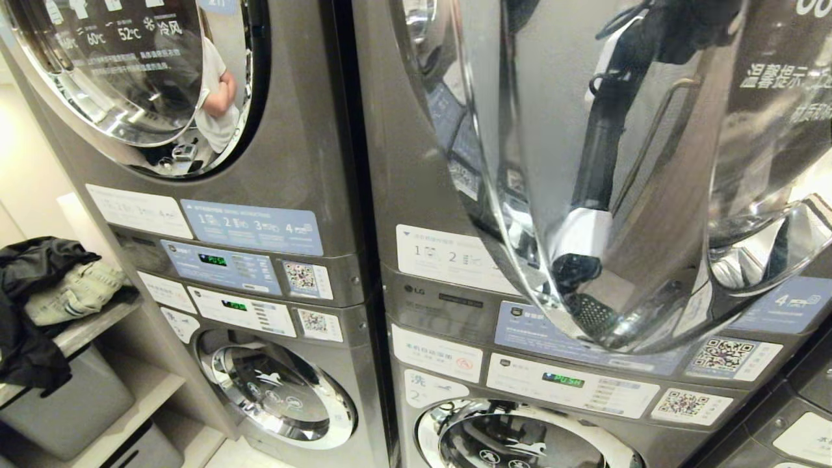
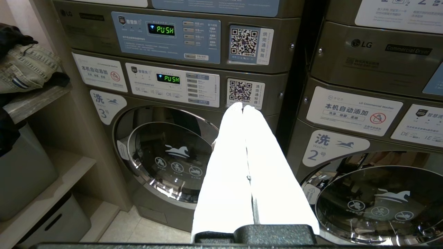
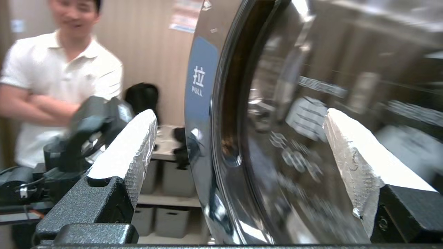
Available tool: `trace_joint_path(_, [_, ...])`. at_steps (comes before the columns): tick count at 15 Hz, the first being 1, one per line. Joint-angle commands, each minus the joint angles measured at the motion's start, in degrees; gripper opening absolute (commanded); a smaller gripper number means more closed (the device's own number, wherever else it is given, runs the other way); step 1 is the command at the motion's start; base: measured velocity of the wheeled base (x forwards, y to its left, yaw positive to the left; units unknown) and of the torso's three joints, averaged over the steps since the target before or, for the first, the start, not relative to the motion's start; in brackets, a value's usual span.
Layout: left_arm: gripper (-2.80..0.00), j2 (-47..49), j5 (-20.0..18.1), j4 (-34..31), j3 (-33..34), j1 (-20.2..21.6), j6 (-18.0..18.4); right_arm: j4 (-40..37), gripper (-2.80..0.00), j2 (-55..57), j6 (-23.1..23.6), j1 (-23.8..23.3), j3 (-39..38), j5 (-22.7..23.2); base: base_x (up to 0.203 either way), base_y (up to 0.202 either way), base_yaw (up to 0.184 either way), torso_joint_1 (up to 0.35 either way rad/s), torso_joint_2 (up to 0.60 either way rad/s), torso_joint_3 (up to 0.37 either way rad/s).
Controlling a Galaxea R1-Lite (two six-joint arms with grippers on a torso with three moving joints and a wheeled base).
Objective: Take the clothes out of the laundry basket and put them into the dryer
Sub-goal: Open the dryer
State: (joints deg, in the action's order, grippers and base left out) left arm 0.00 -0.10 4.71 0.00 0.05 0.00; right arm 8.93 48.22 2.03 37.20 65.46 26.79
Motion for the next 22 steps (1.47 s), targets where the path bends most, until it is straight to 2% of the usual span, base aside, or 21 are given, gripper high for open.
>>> trace_joint_path(1, [-2.80, 0.0, 0.0, 0.0, 1.9, 0.0, 0.0, -9.9, 0.00, -15.3, 0.4, -2.9, -4.2, -3.9, 0.000, 0.000, 0.000, 0.000, 0.00, 0.000])
trace_joint_path(2, [-2.80, 0.0, 0.0, 0.0, 1.9, 0.0, 0.0, -13.6, 0.00, -18.5, -0.6, -5.6, -7.1, -6.4, 0.000, 0.000, 0.000, 0.000, 0.00, 0.000])
trace_joint_path(3, [-2.80, 0.0, 0.0, 0.0, 1.9, 0.0, 0.0, -16.5, -2.80, -20.5, -3.2, -8.0, -9.6, -10.2, 0.000, 0.000, 0.000, 0.000, 0.00, 0.000])
trace_joint_path(6, [-2.80, 0.0, 0.0, 0.0, 1.9, 0.0, 0.0, -30.0, -2.80, -23.5, -6.9, -13.4, -11.6, -18.0, 0.000, 0.000, 0.000, 0.000, 0.00, 0.000])
trace_joint_path(9, [-2.80, 0.0, 0.0, 0.0, 1.9, 0.0, 0.0, -43.9, -2.80, -26.2, -12.2, -17.6, -18.4, -33.3, 0.000, 0.000, 0.000, 0.000, 0.00, 0.000])
trace_joint_path(10, [-2.80, 0.0, 0.0, 0.0, 1.9, 0.0, 0.0, -45.1, -2.80, -27.0, -13.0, -18.1, -22.5, -34.7, 0.000, 0.000, 0.000, 0.000, 0.00, 0.000])
trace_joint_path(12, [-2.80, 0.0, 0.0, 0.0, 1.9, 0.0, 0.0, -42.5, -2.80, -28.7, -12.0, -19.4, -32.7, -35.9, 0.000, 0.000, 0.000, 0.000, 0.00, 0.000])
trace_joint_path(14, [-2.80, 0.0, 0.0, 0.0, 1.9, 0.0, 0.0, -35.6, -2.80, -29.9, -10.2, -21.3, -45.0, -36.8, 0.000, 0.000, 0.000, 0.000, 0.00, 0.000])
trace_joint_path(15, [-2.80, 0.0, 0.0, 0.0, 1.9, 0.0, 0.0, -30.6, -2.80, -30.5, -9.0, -22.4, -50.0, -37.0, 0.000, 0.000, 0.000, 0.000, 0.00, 0.000])
trace_joint_path(17, [-2.80, 0.0, 0.0, 0.0, 1.9, 0.0, 0.0, -13.7, -2.80, -31.1, -3.5, -26.4, -60.7, -34.5, 0.000, 0.000, 0.000, 0.000, 0.00, 0.000])
trace_joint_path(18, [-2.80, 0.0, 0.0, 0.0, 1.9, 0.0, 0.0, -8.9, -2.80, -31.7, 1.1, -29.7, -63.3, -29.7, 0.000, 0.000, 0.000, 0.000, 0.00, 0.000])
trace_joint_path(19, [-2.80, -0.1, 0.0, 0.0, 1.9, 0.0, 0.0, -8.0, -2.80, -33.0, 4.4, -33.2, -64.5, -27.0, 0.000, 0.000, 0.000, 0.000, 0.00, 0.000])
trace_joint_path(20, [-2.80, 0.0, 0.0, 0.0, 1.9, 0.0, 0.0, -8.5, -2.80, -36.1, 5.4, -35.4, -65.0, -25.8, 0.000, 0.000, 0.000, 0.000, 0.00, 0.000])
trace_joint_path(22, [-2.80, 0.0, 0.0, 0.0, 1.9, 0.0, 0.0, -9.3, -2.80, -41.9, 6.0, -36.9, -65.3, -24.7, 0.000, 0.000, 0.000, 0.000, 0.00, 0.000])
